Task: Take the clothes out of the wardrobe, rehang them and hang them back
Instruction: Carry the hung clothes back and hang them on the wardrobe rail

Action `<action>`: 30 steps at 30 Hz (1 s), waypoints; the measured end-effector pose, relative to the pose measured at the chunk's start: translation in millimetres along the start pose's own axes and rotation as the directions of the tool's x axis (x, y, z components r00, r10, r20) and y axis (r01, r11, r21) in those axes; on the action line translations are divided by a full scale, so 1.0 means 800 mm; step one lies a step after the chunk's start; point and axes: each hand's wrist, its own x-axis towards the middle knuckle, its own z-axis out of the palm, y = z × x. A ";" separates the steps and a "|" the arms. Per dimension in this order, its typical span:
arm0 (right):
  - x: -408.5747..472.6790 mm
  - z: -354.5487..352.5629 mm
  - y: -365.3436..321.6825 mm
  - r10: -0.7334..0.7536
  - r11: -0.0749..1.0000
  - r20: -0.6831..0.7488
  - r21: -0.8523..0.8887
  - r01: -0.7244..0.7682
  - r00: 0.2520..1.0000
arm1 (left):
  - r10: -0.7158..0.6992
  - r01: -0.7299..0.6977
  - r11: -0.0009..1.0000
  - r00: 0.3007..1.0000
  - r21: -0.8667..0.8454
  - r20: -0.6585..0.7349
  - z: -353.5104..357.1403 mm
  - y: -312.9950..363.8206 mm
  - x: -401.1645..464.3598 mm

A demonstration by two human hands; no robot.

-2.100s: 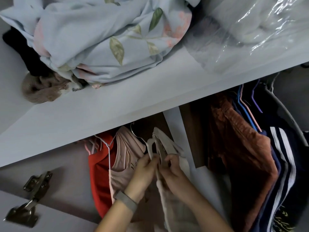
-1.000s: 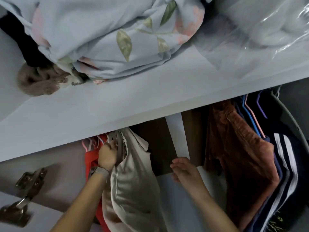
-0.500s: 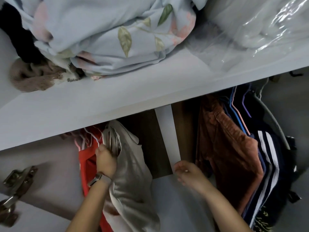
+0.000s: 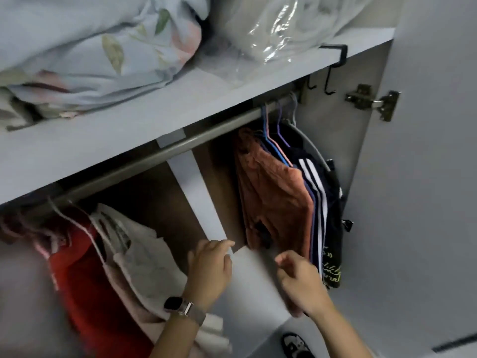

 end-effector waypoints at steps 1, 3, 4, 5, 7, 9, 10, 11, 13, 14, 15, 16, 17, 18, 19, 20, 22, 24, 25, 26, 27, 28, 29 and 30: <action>-0.021 -0.015 0.016 0.035 0.999 -0.059 -0.009 -0.036 0.998 | 0.073 -0.072 0.997 0.997 -0.032 0.024 0.014 0.027 0.003; -0.063 -0.049 0.049 0.130 0.991 -0.181 -0.011 -0.134 0.975 | 0.183 -0.176 0.980 0.981 -0.096 0.065 0.042 0.088 0.004; -0.084 -0.067 0.066 0.180 0.982 -0.238 -0.010 -0.188 0.954 | 0.227 -0.215 0.969 0.969 -0.119 0.101 0.054 0.119 0.001; -0.107 -0.086 0.082 0.234 0.970 -0.300 0.003 -0.245 0.925 | 0.277 -0.259 0.956 0.951 -0.134 0.136 0.065 0.149 -0.004; -0.152 -0.123 0.113 0.320 0.943 -0.414 0.055 -0.328 0.852 | 0.363 -0.331 0.924 0.917 -0.193 0.165 0.082 0.205 -0.019; -0.196 -0.154 0.141 0.390 0.918 -0.513 0.147 -0.369 0.764 | 0.464 -0.420 0.874 0.870 -0.243 0.165 0.089 0.255 -0.036; -0.218 -0.167 0.153 0.421 0.905 -0.545 0.199 -0.375 0.725 | 0.517 -0.470 0.845 0.840 -0.257 0.163 0.093 0.278 -0.046; -0.238 -0.178 0.163 0.441 0.895 -0.570 0.231 -0.380 0.693 | 0.553 -0.498 0.820 0.815 -0.281 0.171 0.095 0.298 -0.055; -0.281 -0.201 0.189 0.489 0.870 -0.621 0.299 -0.392 0.612 | 0.635 -0.562 0.760 0.749 -0.326 0.188 0.101 0.345 -0.081; -0.300 -0.213 0.203 0.509 0.859 -0.641 0.334 -0.388 0.574 | 0.678 -0.601 0.723 0.711 -0.340 0.185 0.105 0.369 -0.096; -0.318 -0.227 0.218 0.525 0.849 -0.659 0.368 -0.379 0.538 | 0.716 -0.634 0.688 0.672 -0.354 0.187 0.109 0.393 -0.110; -0.337 -0.241 0.233 0.546 0.836 -0.670 0.403 -0.372 0.503 | 0.747 -0.658 0.656 0.637 -0.369 0.191 0.116 0.420 -0.125; -0.355 -0.256 0.249 0.572 0.819 -0.676 0.439 -0.369 0.465 | 0.766 -0.670 0.636 0.610 -0.382 0.205 0.123 0.446 -0.139; -0.376 -0.273 0.267 0.597 0.801 -0.681 0.471 -0.370 0.424 | 0.781 -0.679 0.618 0.586 -0.396 0.214 0.133 0.475 -0.153; -0.398 -0.289 0.284 0.618 0.783 -0.689 0.500 -0.370 0.379 | 0.795 -0.686 0.601 0.562 -0.410 0.226 0.143 0.504 -0.167; -0.421 -0.305 0.300 0.635 0.768 -0.697 0.522 -0.371 0.334 | 0.809 -0.692 0.584 0.539 -0.424 0.235 0.155 0.534 -0.182; -0.472 -0.340 0.335 0.660 0.740 -0.712 0.560 -0.372 0.240 | 0.830 -0.712 0.557 0.493 -0.428 0.261 0.177 0.596 -0.213; -0.522 -0.373 0.369 0.679 0.714 -0.717 0.593 -0.373 0.159 | 0.845 -0.725 0.534 0.446 -0.434 0.294 0.201 0.660 -0.246; -0.546 -0.388 0.385 0.684 0.704 -0.719 0.605 -0.373 0.124 | 0.850 -0.728 0.525 0.423 -0.441 0.313 0.211 0.690 -0.262; -0.569 -0.404 0.401 0.687 0.696 -0.721 0.617 -0.367 0.090 | 0.858 -0.733 0.510 0.399 -0.450 0.323 0.222 0.720 -0.278; -0.590 -0.418 0.415 0.688 0.690 -0.723 0.629 -0.357 0.057 | 0.864 -0.738 0.497 0.374 -0.457 0.336 0.232 0.747 -0.292; -0.609 -0.431 0.428 0.696 0.678 -0.717 0.648 -0.347 0.021 | 0.869 -0.738 0.486 0.353 -0.468 0.346 0.240 0.773 -0.305; -0.626 -0.443 0.440 0.705 0.665 -0.709 0.667 -0.336 -0.010 | 0.871 -0.737 0.480 0.336 -0.477 0.358 0.248 0.797 -0.315; -0.640 -0.454 0.449 0.718 0.649 -0.695 0.688 -0.325 -0.037 | 0.873 -0.735 0.475 0.323 -0.483 0.366 0.255 0.818 -0.323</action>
